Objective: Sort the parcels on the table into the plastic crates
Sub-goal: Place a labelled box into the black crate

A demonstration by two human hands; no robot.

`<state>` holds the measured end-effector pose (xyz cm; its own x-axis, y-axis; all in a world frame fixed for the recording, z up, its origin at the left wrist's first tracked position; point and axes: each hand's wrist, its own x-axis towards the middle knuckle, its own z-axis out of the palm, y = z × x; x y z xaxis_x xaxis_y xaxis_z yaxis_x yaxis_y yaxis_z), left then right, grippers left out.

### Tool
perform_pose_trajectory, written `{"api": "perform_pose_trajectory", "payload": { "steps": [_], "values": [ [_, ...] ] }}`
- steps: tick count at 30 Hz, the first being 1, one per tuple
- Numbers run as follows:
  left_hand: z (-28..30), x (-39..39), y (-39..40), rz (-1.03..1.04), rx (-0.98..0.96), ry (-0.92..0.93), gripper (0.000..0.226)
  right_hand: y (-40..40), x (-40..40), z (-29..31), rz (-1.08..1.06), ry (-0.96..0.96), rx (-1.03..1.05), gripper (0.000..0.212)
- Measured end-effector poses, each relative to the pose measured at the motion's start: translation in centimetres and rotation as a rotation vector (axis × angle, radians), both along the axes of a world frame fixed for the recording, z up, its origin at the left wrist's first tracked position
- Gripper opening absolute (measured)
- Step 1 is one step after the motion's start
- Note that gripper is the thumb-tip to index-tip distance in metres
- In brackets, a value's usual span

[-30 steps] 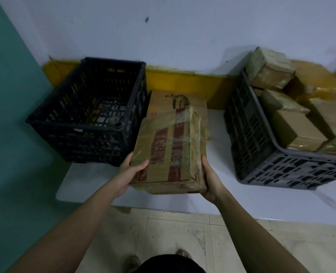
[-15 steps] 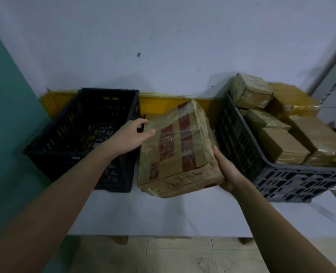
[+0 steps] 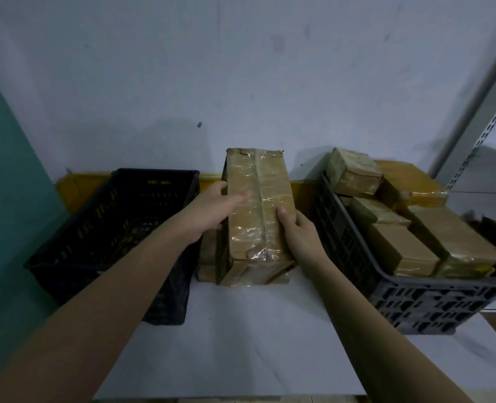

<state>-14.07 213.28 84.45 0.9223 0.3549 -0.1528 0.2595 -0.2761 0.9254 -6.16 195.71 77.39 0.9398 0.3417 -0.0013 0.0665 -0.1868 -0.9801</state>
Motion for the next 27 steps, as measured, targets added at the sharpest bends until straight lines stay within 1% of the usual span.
{"api": "perform_pose_trajectory", "payload": {
  "steps": [1, 2, 5, 7, 10, 13, 16, 18, 20, 21, 23, 25, 26, 27],
  "values": [
    [0.1, 0.0, -0.1, 0.031, -0.018, -0.023, 0.076, 0.3, 0.0, 0.2, 0.002, -0.033, 0.007, 0.040],
    [0.3, 0.0, -0.3, 0.068, -0.026, -0.030, 0.078, 0.7, -0.2, 0.3, 0.007, -0.064, 0.016, 0.038],
    [0.8, 0.3, -1.3, 0.157, 0.056, 0.013, 0.122, 2.2, -1.7, 0.9, 0.001, -0.230, 0.014, 0.040],
    [1.2, 0.3, -2.0, 0.163, 0.075, 0.004, 0.135, 3.6, -2.9, 1.0, -0.055, -0.381, -0.046, 0.049],
    [1.3, 0.3, -2.1, 0.178, 0.022, -0.085, 0.139, 4.9, -3.9, 0.9, -0.059, -0.514, -0.087, 0.061],
    [0.5, 0.6, -1.2, 0.236, -0.055, -0.142, 0.143, 5.4, -5.6, 0.6, -0.048, -0.620, -0.231, 0.066],
    [-0.7, 0.9, -0.5, 0.292, -0.165, -0.190, 0.131, 5.5, -7.0, 0.9, -0.045, -0.715, -0.302, 0.064],
    [-1.5, 0.8, 0.0, 0.336, -0.249, -0.247, 0.120, 5.4, -7.0, 1.4, 0.005, -0.728, -0.313, 0.059],
    [-2.0, 0.5, 0.8, 0.339, -0.308, -0.311, 0.105, 4.8, -6.7, 2.0, 0.037, -0.732, -0.303, 0.055],
    [-2.1, 0.2, 1.3, 0.322, -0.330, -0.336, 0.101, 4.3, -6.4, 2.2, 0.018, -0.736, -0.282, 0.053],
    [-2.1, -0.5, 2.3, 0.276, -0.340, -0.350, 0.101, 3.1, -4.8, 2.5, -0.120, -0.754, -0.292, 0.045],
    [-1.9, -1.3, 3.3, 0.236, -0.333, -0.353, 0.099, 1.7, -2.6, 2.9, -0.294, -0.693, -0.323, 0.044],
    [-1.9, -1.6, 3.9, 0.215, -0.336, -0.353, 0.097, 0.8, -1.6, 3.2, -0.324, -0.591, -0.268, 0.046],
    [-2.0, -1.9, 4.4, 0.193, -0.343, -0.353, 0.094, 0.1, -0.8, 3.6, -0.300, -0.441, -0.160, 0.050]
  ]
}}
